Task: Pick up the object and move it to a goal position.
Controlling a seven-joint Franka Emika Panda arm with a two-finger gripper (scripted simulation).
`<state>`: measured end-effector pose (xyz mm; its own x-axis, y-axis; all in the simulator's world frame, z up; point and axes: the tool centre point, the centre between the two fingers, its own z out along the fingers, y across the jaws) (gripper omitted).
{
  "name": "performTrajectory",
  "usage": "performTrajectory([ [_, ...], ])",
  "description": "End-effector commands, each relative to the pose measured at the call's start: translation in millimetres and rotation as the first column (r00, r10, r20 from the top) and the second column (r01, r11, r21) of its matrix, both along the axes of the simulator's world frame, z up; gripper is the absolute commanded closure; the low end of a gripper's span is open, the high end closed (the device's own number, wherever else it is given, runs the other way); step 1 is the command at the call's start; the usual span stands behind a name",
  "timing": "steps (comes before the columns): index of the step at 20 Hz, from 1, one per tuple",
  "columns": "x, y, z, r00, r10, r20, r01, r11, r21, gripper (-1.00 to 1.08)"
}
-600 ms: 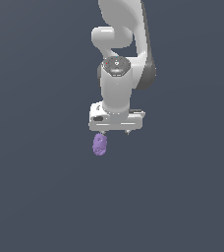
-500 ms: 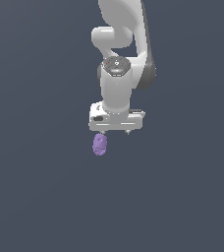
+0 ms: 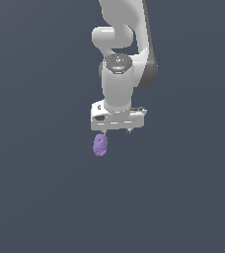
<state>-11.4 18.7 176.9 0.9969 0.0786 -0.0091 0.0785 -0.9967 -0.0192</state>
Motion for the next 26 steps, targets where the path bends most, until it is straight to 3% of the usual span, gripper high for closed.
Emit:
performTrajectory([
  [1, 0, 2, 2, 1.0, 0.008, 0.0, -0.008, 1.0, 0.001, -0.92],
  [7, -1, -11, -8, 1.0, -0.021, 0.001, 0.021, 1.0, -0.001, -0.92],
  [18, -11, -73, -53, 0.989, -0.15, 0.01, 0.15, 0.989, -0.017, -0.92],
  [26, -12, -77, -59, 0.987, -0.159, 0.009, 0.159, 0.987, -0.018, -0.92],
])
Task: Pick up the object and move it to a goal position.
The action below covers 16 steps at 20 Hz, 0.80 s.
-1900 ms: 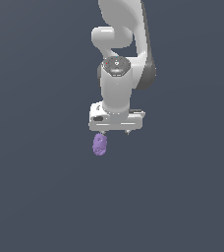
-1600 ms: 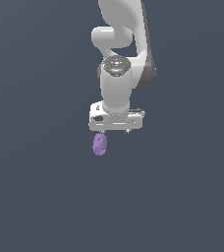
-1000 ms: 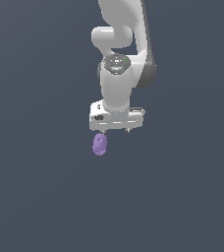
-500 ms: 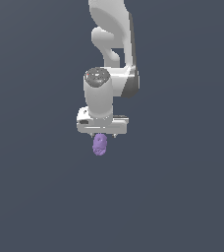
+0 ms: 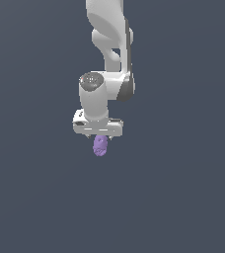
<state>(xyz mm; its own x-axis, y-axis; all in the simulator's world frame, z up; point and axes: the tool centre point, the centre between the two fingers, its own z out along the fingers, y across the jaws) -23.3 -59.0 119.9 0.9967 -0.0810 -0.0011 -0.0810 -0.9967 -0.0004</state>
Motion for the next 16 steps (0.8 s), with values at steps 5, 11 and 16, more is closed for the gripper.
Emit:
performTrajectory([
  [5, -1, 0, -21, 1.0, -0.001, 0.0, 0.001, 1.0, 0.0, -0.92],
  [11, -1, -1, -46, 1.0, -0.003, 0.001, 0.003, 1.0, -0.001, -0.92],
  [16, 0, -1, -50, 1.0, -0.003, 0.001, 0.003, 1.0, -0.001, 1.08],
])
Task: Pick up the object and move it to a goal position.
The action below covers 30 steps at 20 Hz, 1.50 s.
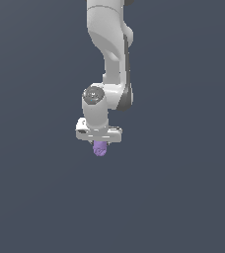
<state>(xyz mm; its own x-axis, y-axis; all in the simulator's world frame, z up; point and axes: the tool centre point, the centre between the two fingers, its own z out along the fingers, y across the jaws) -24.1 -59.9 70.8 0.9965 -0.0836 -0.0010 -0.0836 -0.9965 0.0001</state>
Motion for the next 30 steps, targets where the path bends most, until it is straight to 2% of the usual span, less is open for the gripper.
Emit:
performTrajectory([
  [1, 0, 0, -1, 1.0, 0.0, 0.001, 0.0, 1.0, 0.0, 1.08],
  [12, 0, 1, 1, 1.0, 0.0, 0.002, 0.0, 1.0, 0.0, 1.08],
  [17, -4, 10, 9, 1.0, 0.0, 0.002, 0.0, 1.0, 0.0, 1.08],
  [24, -19, 40, 38, 1.0, 0.0, 0.002, 0.0, 1.0, 0.0, 1.08],
  [30, -40, 84, 79, 1.0, 0.0, 0.002, 0.0, 1.0, -0.001, 1.08],
])
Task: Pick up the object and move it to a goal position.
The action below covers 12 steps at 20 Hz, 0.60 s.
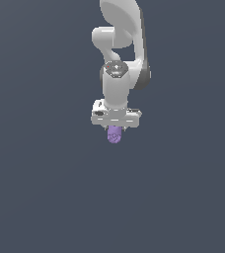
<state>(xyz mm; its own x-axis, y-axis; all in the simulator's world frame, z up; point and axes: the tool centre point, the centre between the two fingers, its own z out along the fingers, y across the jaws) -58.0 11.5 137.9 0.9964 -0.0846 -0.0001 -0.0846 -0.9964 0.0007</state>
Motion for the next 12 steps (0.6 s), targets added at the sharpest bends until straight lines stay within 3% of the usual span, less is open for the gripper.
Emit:
performTrajectory([
  [1, -10, 21, 20, 1.0, 0.001, 0.001, -0.001, 1.0, -0.001, 1.08],
  [12, -53, 116, 110, 1.0, 0.001, 0.001, -0.001, 1.0, -0.003, 1.08],
])
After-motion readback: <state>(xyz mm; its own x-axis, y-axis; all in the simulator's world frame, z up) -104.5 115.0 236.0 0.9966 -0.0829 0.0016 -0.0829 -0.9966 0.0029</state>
